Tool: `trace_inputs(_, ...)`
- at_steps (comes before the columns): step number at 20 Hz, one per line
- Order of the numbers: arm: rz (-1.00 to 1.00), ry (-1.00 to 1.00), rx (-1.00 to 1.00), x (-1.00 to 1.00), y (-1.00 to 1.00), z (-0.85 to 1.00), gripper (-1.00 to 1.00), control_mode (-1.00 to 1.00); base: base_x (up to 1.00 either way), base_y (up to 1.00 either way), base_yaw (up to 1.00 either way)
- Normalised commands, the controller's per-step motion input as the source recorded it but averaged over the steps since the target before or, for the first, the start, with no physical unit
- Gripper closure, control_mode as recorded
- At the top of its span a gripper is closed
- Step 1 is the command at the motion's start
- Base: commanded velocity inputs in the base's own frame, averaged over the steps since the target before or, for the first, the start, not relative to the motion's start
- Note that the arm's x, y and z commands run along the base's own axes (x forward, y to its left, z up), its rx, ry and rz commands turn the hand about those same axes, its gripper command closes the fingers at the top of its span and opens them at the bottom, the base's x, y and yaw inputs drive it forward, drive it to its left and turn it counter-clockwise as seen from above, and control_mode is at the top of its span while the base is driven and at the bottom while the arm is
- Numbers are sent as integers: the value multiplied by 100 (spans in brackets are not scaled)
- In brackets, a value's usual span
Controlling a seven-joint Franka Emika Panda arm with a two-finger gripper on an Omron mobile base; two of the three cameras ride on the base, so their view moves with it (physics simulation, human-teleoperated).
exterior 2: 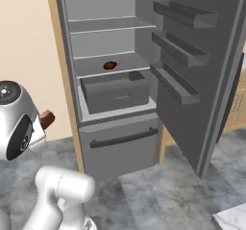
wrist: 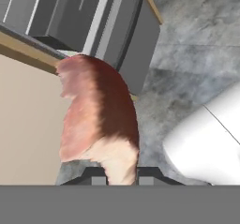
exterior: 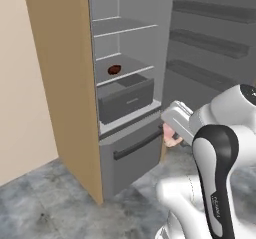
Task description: Place the steak on the counter behind the older steak on the same shelf of the fridge to maintain FIFO order. Close the fridge door when finished.
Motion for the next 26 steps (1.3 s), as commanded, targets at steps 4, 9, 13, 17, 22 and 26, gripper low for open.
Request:
trace_inputs(4,0,0,0,0,0,0,100,100,91,-33,21)
trace_inputs(9,0,0,0,0,0,0,100,100,30,-35,24)
trace_inputs(13,0,0,0,0,0,0,100,100,31,-29,26)
trace_inputs(17,0,0,0,0,0,0,100,100,42,-24,25)
trace_inputs(22,0,0,0,0,0,0,100,100,52,-38,23)
trace_inputs(26,0,0,0,0,0,0,100,100,53,-36,16)
